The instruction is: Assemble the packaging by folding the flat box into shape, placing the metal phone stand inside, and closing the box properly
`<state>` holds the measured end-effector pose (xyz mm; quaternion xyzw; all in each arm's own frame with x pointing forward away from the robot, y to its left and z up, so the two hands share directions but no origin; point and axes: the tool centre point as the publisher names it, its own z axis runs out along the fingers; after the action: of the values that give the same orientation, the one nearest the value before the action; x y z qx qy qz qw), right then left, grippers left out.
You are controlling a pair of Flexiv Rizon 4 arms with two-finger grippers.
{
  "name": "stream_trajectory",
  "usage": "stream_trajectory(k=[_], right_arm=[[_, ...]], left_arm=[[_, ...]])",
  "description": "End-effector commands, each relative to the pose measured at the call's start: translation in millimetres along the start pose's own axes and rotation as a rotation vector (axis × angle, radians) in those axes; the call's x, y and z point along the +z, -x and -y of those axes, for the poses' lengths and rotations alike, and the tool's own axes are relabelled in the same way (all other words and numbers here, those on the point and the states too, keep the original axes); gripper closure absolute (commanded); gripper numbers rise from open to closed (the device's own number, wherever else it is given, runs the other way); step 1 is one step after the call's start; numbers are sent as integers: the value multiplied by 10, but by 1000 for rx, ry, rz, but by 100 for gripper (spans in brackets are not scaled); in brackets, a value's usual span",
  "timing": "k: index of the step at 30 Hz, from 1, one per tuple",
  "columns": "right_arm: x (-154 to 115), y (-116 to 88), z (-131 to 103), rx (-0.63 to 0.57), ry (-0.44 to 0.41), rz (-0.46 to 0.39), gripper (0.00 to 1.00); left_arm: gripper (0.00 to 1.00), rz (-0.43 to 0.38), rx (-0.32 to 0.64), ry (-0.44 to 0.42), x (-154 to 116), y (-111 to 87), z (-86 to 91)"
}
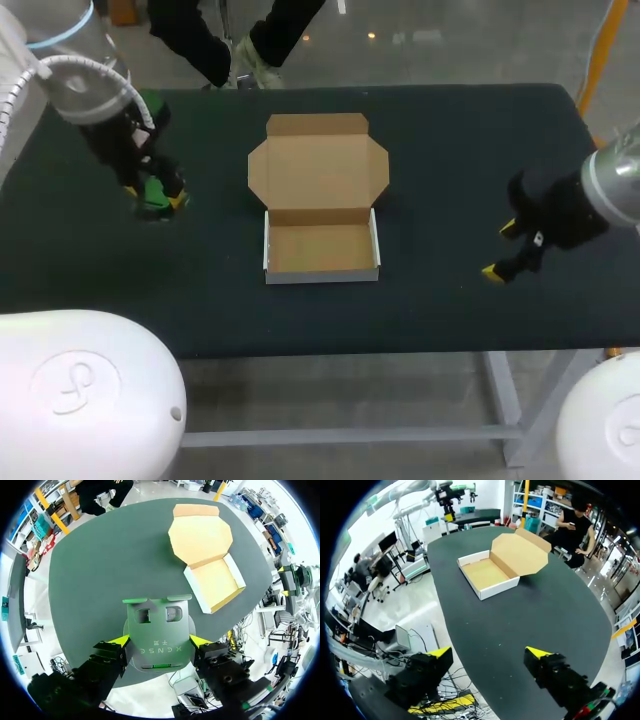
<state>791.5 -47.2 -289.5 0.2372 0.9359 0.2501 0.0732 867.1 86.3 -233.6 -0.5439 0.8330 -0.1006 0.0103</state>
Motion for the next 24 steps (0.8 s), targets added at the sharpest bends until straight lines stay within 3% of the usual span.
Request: stream_trajectory(k=[1,14,24], right_arm=[[-27,-23,10,-1,4,-1,0],[-27,-23,10,-1,4,-1,0],[-27,-23,10,-1,4,-1,0]], left_arm=[[100,16,-8,-8,-37,-215,-17],[100,20,19,-21,120,-911,72],[100,23,44,-13,397,-1268,307]])
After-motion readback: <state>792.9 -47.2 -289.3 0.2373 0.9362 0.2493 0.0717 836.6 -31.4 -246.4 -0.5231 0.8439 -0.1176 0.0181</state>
